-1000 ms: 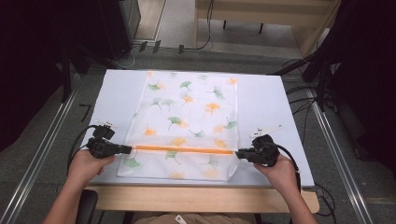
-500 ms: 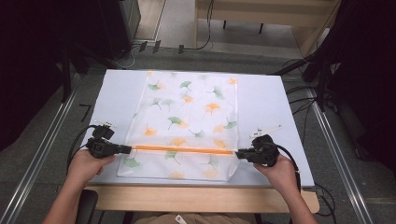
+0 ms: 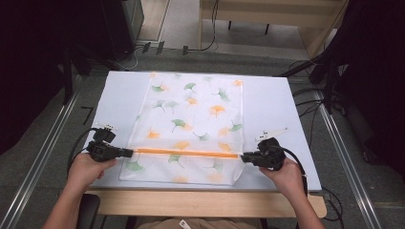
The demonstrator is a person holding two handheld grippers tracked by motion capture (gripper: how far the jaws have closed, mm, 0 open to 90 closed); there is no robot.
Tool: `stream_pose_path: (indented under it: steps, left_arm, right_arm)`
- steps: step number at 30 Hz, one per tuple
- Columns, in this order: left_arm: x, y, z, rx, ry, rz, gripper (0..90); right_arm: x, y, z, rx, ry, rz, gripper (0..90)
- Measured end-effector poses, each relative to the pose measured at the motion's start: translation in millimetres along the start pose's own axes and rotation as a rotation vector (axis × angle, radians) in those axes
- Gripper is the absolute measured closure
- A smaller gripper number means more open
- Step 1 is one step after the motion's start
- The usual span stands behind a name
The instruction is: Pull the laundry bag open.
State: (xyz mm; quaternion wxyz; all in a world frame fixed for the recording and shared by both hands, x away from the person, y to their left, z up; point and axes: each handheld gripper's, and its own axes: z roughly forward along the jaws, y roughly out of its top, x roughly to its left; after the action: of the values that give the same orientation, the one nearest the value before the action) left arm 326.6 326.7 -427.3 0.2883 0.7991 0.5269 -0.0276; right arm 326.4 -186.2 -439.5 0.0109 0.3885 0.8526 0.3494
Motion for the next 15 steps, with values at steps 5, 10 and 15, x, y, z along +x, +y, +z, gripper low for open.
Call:
stream_pose_path:
  steps: [5, 10, 15]
  left_arm:
    - [4.9, -3.2, -3.7, -0.008, 0.006, -0.017, 90.0]
    - [15.1, -9.0, -9.8, -0.007, 0.038, -0.037, 90.0]
    - [21.3, -12.7, -15.0, -0.026, 0.031, -0.059, 90.0]
  right_arm:
    - [-0.5, -0.1, 0.2, 0.0, 0.001, 0.001, 84.1]
    - [-0.9, -0.2, 0.5, 0.001, 0.002, 0.002, 84.1]
    - [-1.9, -0.1, 1.1, 0.005, 0.004, 0.01, 84.0]
